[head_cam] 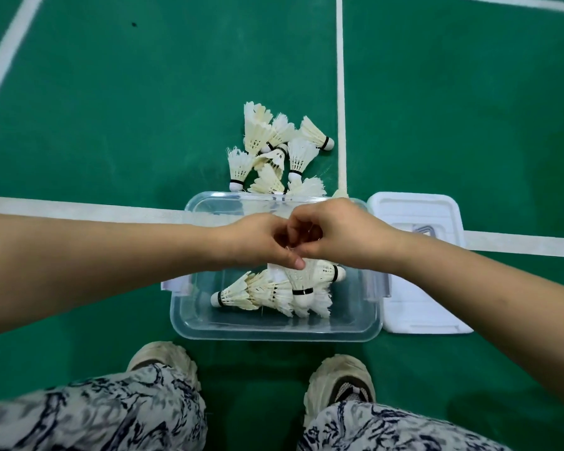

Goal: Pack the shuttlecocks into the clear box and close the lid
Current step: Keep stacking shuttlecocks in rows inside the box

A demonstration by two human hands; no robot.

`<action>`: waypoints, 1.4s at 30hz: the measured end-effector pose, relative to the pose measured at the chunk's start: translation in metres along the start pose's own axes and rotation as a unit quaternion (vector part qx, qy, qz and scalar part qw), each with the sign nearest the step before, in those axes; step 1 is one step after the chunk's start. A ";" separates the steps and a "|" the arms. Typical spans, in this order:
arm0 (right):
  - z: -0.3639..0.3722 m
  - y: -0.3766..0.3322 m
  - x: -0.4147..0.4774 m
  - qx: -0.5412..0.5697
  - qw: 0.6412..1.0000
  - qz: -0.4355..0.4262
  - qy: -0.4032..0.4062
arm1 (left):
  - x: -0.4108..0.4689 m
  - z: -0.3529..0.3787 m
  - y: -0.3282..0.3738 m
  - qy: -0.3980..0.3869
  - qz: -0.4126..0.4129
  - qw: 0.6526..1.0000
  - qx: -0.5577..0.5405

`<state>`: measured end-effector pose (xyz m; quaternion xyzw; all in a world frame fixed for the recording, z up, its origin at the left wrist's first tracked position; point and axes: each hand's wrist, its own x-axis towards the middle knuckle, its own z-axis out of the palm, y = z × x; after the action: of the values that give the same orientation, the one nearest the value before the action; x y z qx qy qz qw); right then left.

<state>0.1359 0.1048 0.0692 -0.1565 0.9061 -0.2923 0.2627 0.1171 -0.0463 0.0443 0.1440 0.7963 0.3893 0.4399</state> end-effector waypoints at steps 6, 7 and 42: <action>0.003 -0.003 0.017 0.042 0.999 0.004 -0.009 | 0.000 -0.007 -0.015 0.027 -0.010 0.999 -0.018; 0.003 -0.003 0.018 0.041 0.999 0.003 0.000 | 0.000 -0.008 -0.018 0.033 -0.012 0.999 -0.018; -0.005 0.066 -0.023 0.145 0.978 0.062 0.137 | 0.047 0.051 -0.034 0.019 -0.236 0.946 -0.222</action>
<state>0.1426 0.1687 0.0412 -0.0191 0.8891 -0.4229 0.1738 0.1349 -0.0164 -0.0247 -0.1568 0.7089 0.4442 0.5250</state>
